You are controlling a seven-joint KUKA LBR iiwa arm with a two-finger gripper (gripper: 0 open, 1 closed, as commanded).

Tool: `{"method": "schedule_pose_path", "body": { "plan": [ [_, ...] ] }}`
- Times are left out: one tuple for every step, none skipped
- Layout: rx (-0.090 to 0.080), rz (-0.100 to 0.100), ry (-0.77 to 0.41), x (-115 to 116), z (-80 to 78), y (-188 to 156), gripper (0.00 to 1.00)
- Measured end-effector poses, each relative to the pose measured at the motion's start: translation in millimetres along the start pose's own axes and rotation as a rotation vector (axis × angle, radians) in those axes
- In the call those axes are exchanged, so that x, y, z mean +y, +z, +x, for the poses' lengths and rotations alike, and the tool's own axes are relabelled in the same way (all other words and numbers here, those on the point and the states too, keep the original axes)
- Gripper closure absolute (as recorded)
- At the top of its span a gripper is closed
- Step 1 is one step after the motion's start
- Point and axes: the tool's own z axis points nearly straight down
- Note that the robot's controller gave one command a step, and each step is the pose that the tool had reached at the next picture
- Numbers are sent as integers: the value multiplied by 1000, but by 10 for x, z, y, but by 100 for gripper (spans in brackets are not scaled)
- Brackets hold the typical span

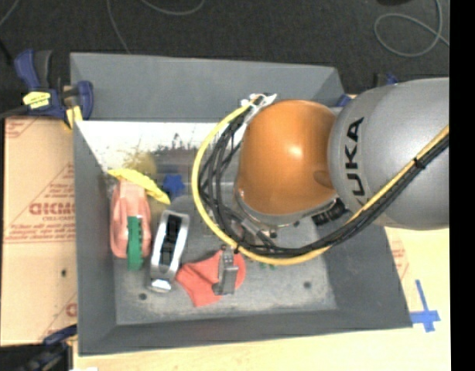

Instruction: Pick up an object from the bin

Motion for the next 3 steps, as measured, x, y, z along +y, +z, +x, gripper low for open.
{"method": "schedule_pose_path", "body": {
  "plan": [
    [-8, -1, 4, -8, -16, -41, 0],
    [-13, -1, -39, -108, 15, 438, 0],
    [-13, -1, -107, -330, -8, 1044, 0]
  ]
}}
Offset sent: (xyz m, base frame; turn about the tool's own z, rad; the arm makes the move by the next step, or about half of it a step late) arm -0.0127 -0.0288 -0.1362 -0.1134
